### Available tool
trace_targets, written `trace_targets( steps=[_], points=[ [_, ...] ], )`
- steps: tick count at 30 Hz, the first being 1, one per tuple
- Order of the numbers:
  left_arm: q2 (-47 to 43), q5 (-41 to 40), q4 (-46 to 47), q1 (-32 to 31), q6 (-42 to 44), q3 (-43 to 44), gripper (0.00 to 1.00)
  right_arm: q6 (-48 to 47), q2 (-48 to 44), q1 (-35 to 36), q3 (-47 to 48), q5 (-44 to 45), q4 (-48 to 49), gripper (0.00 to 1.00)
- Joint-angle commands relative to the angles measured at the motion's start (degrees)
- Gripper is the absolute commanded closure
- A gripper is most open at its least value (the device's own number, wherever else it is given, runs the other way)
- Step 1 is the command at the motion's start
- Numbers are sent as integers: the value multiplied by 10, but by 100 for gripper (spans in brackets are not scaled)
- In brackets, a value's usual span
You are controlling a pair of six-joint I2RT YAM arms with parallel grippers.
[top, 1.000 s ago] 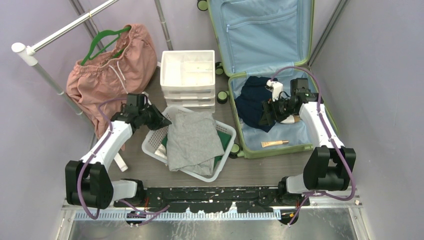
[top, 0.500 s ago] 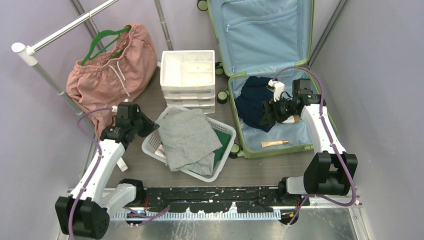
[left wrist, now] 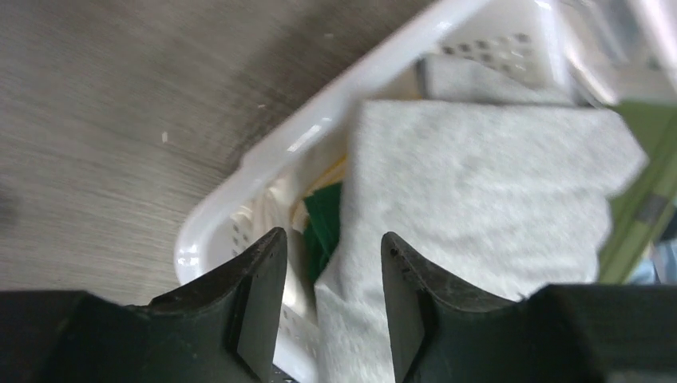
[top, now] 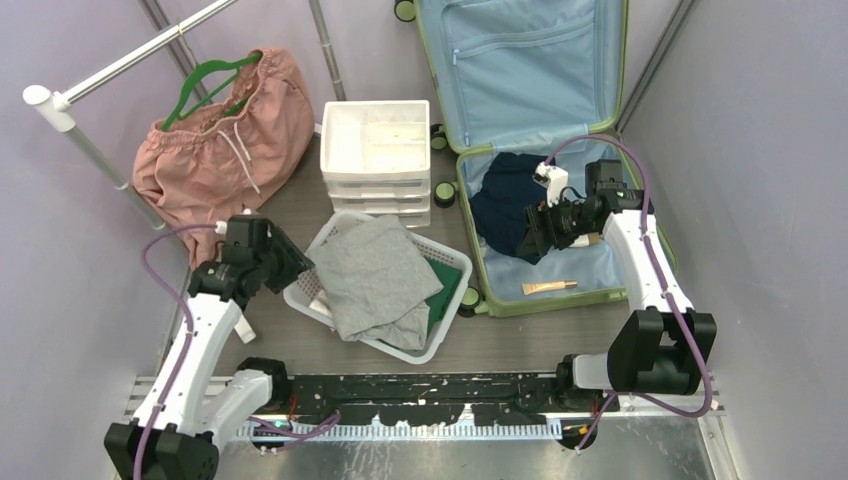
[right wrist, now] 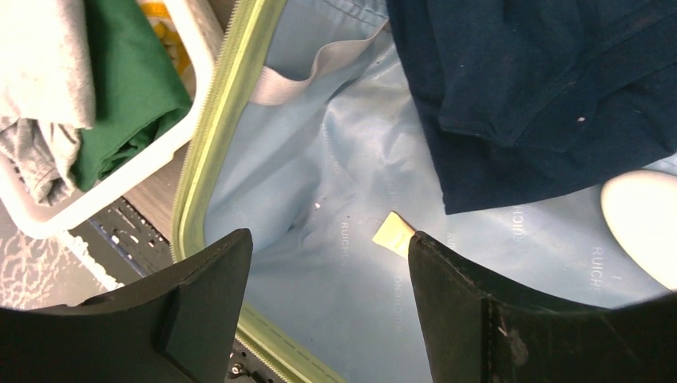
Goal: Open, take out, and arrange the luggage
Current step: Adjust the clothes in the bin.
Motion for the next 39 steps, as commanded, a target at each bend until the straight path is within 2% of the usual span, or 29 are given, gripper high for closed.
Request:
trace_targets(
  steps=[1, 4, 6, 7, 9, 14, 16, 19, 24, 28, 39],
  points=[
    [-37, 109, -3, 2, 119, 66, 52, -29, -32, -3, 24, -56, -31, 23],
    [-37, 231, 35, -2, 149, 75, 52, -37, -37, -2, 27, -85, -38, 23],
    [-32, 264, 58, -29, 152, 80, 53, -37, -37, -2, 26, -99, -38, 23],
    [-29, 249, 63, -55, 156, 87, 53, -37, -37, -2, 26, -103, -38, 23],
    [-19, 190, 67, -156, 168, 103, 53, -36, -35, -2, 22, -106, -39, 23],
    [49, -28, 48, -380, 178, 158, 50, -37, -40, -2, 10, -102, -41, 23],
    [91, -96, 40, -445, 190, 181, 49, -37, -45, -2, 3, -100, -39, 23],
    [167, -183, 21, -508, 194, 215, 48, -37, -52, -2, -6, -96, -36, 23],
    [281, -264, -16, -566, 180, 284, 44, -37, -58, -2, -13, -90, -36, 23],
    [342, -292, -17, -597, 176, 327, 43, -37, -55, -2, -12, -90, -35, 23],
    [472, -309, -44, -613, 169, 403, 45, -36, -52, -2, -14, -92, -32, 23]
  ],
)
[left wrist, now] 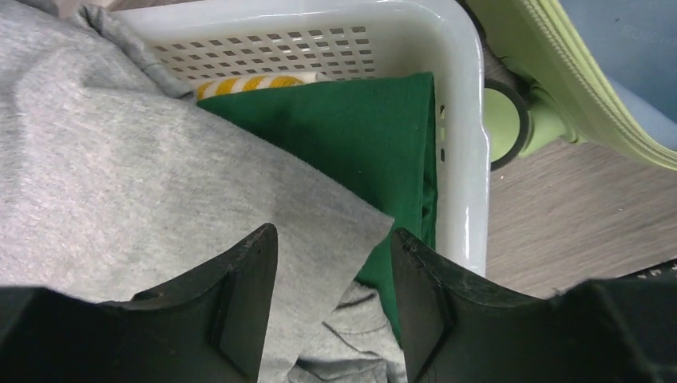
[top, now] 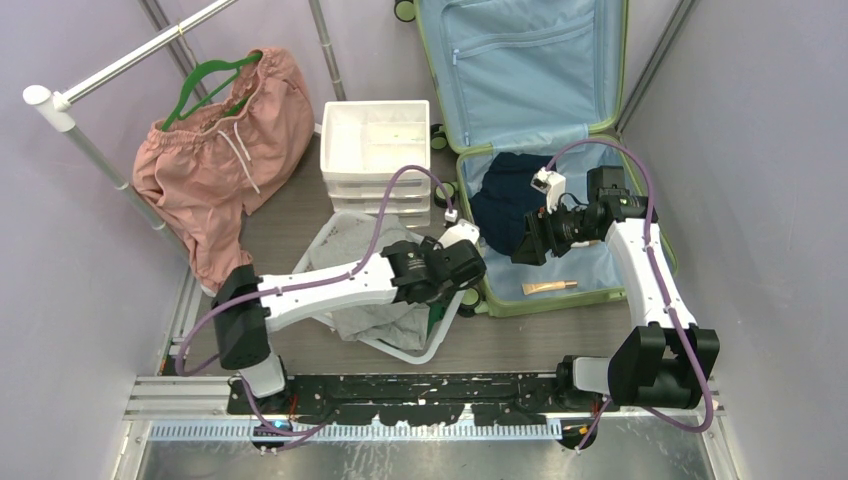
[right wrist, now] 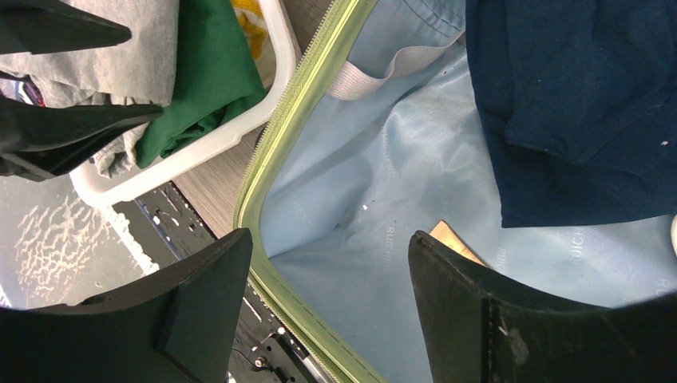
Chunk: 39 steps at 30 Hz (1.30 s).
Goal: Open, take out, and arrange the luggage
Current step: Adjust the clothes in the bin.
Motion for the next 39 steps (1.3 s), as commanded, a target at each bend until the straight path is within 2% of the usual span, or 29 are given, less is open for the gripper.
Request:
trace_targets(
  steps=[1, 8, 10, 12, 15, 18, 23, 27, 32, 36, 39],
  points=[
    [25, -24, -23, -5, -4, 35, 46, -4, -12, -2, 0, -10, 8, 23],
    [45, -49, -55, -9, -5, 42, 50, -4, -12, -2, 3, -15, 6, 23],
    [40, -53, -59, -8, -2, 42, 63, -4, -13, -2, 5, -18, 3, 23],
    [30, -53, -59, -9, -1, 39, 81, -6, -12, -2, 7, -21, 0, 23],
    [9, -48, -51, -9, 4, 28, 93, -13, -9, 0, 13, -29, -12, 23],
    [-20, -32, -38, -8, 12, 11, 100, -25, -3, 10, 25, -38, -32, 23],
    [-86, -14, -6, -8, 21, -38, 100, -27, 4, 68, 47, -51, -47, 23],
    [-163, -9, 35, -5, 21, -101, 100, 30, 12, 134, 53, -87, -11, 24],
    [-277, -14, 87, 2, 11, -191, 100, 199, 21, 223, 16, -133, 141, 25],
    [-356, -12, 138, 8, 11, -247, 100, 366, 36, 292, -32, -101, 318, 27],
    [-389, -13, 151, 11, 5, -265, 100, 421, 71, 341, -38, -60, 360, 32]
  ],
)
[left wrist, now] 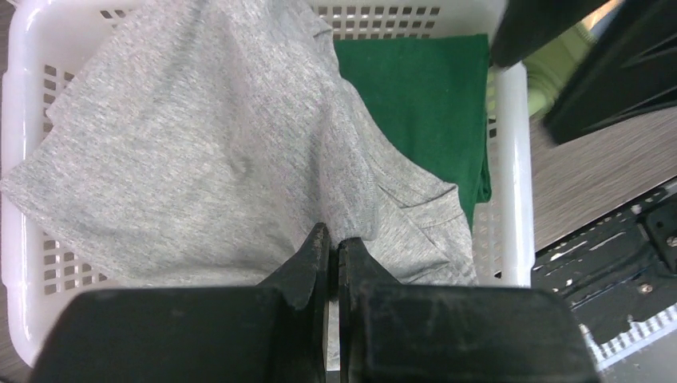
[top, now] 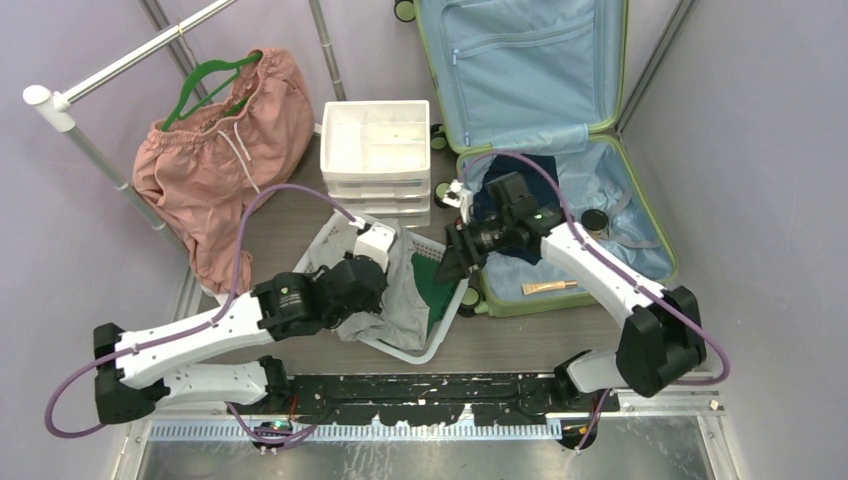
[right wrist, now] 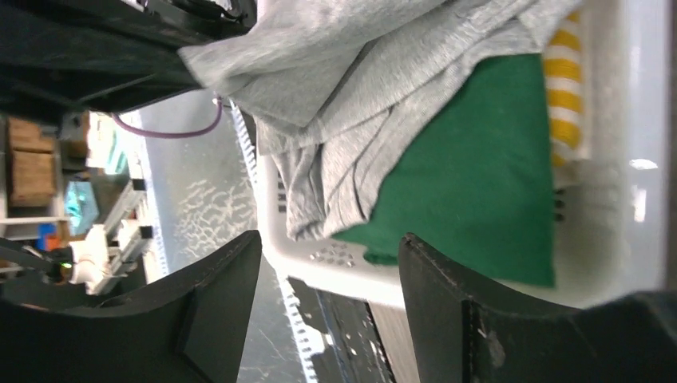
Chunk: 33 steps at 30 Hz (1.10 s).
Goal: Open, take out, and arrange the luggage
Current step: Adjust the clothes in the bin.
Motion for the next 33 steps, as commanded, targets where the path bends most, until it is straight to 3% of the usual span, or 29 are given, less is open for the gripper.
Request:
trace_targets(
  steps=[1, 5, 13, 26, 33],
  points=[
    [-42, -6, 69, 5, -13, -16, 100, 153, 43, 63, -9, 50, 147, 35],
    [-50, -8, 71, 4, -26, -23, 100, 177, 68, 103, -21, 111, 158, 40],
    [-56, -12, 85, 4, -36, -28, 100, 233, 73, 123, -75, 152, 215, 51],
    [-68, 10, 109, 5, -26, -40, 100, 279, 106, 138, -83, 113, 253, 65],
    [-62, 30, 122, 5, -12, -39, 100, 247, 103, 138, -47, 127, 205, 91]
  ],
)
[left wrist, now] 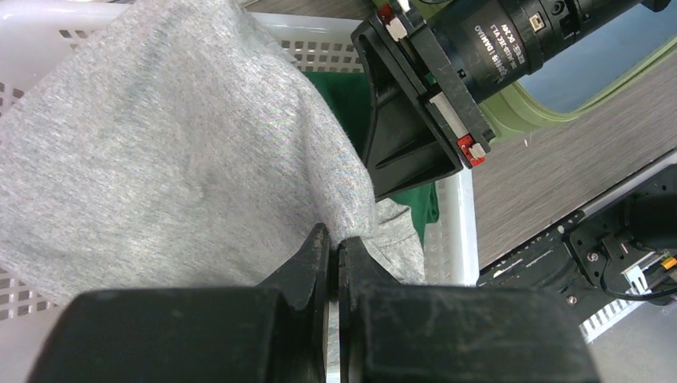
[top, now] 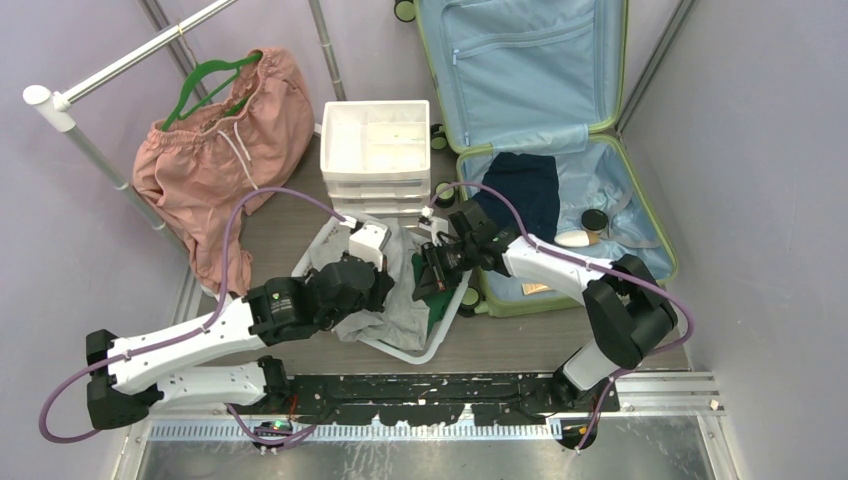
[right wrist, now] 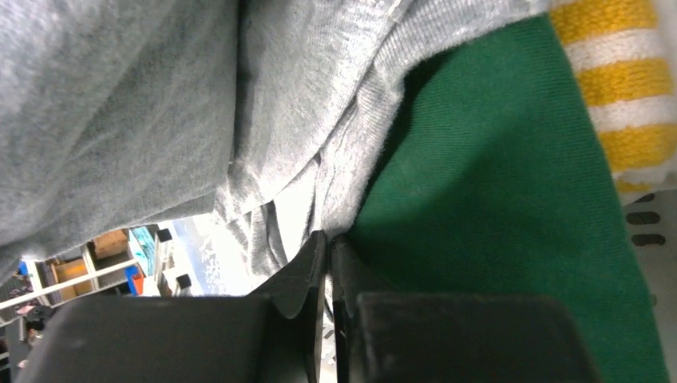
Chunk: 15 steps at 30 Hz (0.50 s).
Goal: Open, take out, and arrange the luggage
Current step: Adjust the clothes in the bin.
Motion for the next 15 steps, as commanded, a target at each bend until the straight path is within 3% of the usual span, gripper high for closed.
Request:
trace_targets(
  steps=[1, 5, 15],
  points=[
    [-7, 17, 48, 2, 14, 1, 100, -33, -18, 2, 44, 4, -28, 94],
    [-3, 28, 63, 3, 17, 0, 100, -76, -41, -17, 64, 14, -72, 99],
    [68, 119, 151, 32, 28, 14, 100, -194, -48, -90, 100, 11, -187, 99]
  ],
)
